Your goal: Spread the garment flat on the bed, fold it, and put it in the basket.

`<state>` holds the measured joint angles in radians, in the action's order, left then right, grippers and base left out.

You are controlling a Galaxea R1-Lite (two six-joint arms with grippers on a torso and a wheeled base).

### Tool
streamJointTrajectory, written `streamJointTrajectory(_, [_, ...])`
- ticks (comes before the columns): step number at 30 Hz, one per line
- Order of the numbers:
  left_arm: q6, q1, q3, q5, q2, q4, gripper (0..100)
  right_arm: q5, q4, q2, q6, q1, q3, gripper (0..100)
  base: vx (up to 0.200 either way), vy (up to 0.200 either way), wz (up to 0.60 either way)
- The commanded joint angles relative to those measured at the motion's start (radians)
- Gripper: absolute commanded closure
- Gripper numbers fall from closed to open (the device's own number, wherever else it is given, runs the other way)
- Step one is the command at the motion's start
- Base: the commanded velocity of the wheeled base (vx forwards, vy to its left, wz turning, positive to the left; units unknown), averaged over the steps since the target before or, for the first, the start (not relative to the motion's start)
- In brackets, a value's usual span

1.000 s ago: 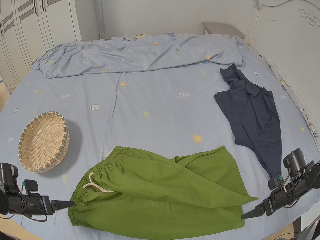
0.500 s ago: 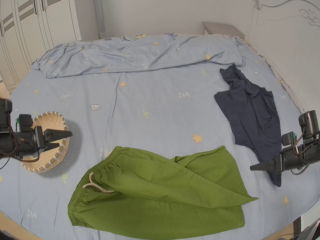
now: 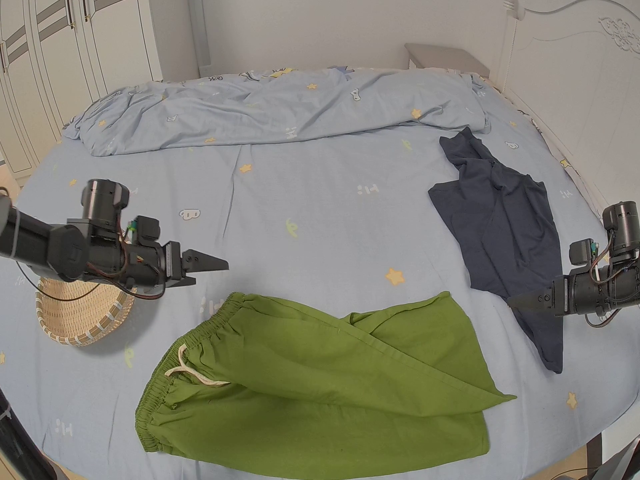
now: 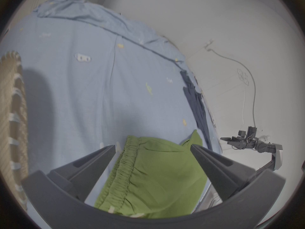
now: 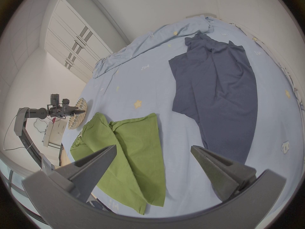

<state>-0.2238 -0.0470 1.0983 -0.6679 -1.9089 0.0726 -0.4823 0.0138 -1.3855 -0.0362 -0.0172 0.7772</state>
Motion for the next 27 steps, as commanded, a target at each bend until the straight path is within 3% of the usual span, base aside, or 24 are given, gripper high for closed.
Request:
streamJointTrajectory(1, [0.017,-0.034,0.034,0.002,-0.179,0.05,0,0.001,-0.008,-0.018,-0.002,-0.021,-0.012,0,0.0,0.0,0.0])
streamJointTrajectory(5, [0.015,-0.057,0.04,0.011,-0.216,0.073,0,0.001,-0.008,-0.02,-0.002,-0.015,-0.013,0,0.0,0.0,0.0])
streamJointTrajectory(10, [0.017,-0.071,0.068,0.077,-0.249,0.076,0,-0.001,-0.006,-0.02,-0.002,-0.013,-0.015,0,0.0,0.0,0.0])
streamJointTrajectory(25, [0.008,-0.09,0.097,0.082,-0.272,0.075,0,-0.001,-0.008,-0.03,-0.002,-0.015,-0.023,0,0.0,0.0,0.0])
streamJointTrajectory(26, [0.008,-0.09,0.097,0.082,-0.274,0.075,100,-0.001,-0.008,-0.03,-0.002,-0.015,-0.023,0,0.0,0.0,0.0])
streamJointTrajectory(27, [0.008,-0.088,0.097,0.082,-0.274,0.075,100,-0.001,-0.008,-0.03,-0.002,-0.015,-0.023,0,0.0,0.0,0.0])
